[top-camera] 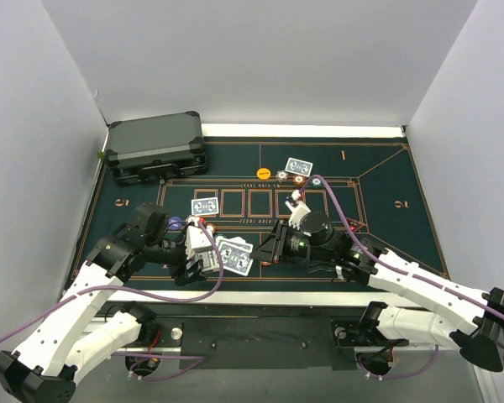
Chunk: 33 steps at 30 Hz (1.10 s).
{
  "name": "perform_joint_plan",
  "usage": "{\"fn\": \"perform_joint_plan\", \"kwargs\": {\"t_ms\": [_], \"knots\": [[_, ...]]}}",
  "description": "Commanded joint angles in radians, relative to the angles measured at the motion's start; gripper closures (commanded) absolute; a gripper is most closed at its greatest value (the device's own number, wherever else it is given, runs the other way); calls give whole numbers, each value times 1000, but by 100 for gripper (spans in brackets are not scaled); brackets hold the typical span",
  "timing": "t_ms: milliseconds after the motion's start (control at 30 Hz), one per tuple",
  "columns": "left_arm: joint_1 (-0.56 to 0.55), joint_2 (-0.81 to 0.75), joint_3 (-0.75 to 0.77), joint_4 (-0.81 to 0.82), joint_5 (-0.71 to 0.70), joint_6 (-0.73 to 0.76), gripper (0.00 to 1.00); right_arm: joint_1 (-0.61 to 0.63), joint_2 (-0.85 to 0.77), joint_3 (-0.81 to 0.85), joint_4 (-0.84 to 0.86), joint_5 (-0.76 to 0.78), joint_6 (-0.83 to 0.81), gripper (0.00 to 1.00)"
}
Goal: Distribute texas hold em gaming equipment
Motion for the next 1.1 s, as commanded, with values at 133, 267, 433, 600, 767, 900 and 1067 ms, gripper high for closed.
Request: {"fn": "perform_joint_plan", "kwargs": {"t_ms": [133, 267, 433, 600, 767, 900, 1067], "knots": [[-6, -10, 48, 46, 20, 11, 100, 10, -71, -11, 22, 28, 20, 91], [-6, -9, 48, 48, 18, 9, 100, 10, -85, -14, 18, 29, 25, 94], [-6, -9, 48, 46, 18, 9, 100, 10, -89, -26, 18, 24, 28, 99], [-6, -10, 47, 46, 20, 9, 100, 9, -100, -30, 13, 20, 28, 100], [-6, -12, 45, 46, 21, 9, 100, 10, -121, -22, -18, 23, 20, 100], [-6, -12, 45, 46, 18, 9, 100, 9, -129, -10, -18, 23, 26, 100], [-6, -13, 43, 45, 18, 9, 100, 9, -137, 4, -2, 20, 35, 100]]}}
